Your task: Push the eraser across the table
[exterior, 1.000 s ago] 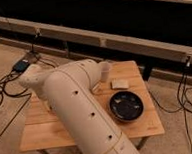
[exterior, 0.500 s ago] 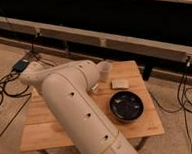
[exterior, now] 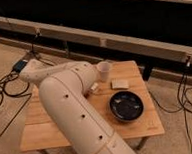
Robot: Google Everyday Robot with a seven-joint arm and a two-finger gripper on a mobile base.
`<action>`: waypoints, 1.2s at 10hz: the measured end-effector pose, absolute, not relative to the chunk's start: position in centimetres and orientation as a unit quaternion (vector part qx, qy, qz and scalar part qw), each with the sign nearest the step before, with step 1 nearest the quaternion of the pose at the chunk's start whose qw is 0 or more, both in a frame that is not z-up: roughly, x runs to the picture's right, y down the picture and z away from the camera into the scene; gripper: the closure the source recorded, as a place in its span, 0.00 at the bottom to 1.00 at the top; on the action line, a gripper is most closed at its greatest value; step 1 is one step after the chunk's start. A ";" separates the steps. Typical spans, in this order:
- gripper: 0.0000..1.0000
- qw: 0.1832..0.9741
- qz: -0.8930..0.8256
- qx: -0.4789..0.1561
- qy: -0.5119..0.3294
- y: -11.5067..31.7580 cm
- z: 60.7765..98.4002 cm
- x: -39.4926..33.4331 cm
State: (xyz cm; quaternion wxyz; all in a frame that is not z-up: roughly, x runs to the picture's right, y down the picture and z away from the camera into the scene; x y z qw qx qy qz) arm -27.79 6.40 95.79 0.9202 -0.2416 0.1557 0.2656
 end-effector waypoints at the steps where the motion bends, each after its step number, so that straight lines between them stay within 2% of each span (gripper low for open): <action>1: 0.35 0.923 0.264 -0.235 0.154 5.8 96.0 -28.0; 7: 0.35 0.937 0.251 -0.197 0.141 2.3 96.6 -29.6; 12: 0.35 0.942 0.250 -0.182 0.133 1.2 95.0 -30.4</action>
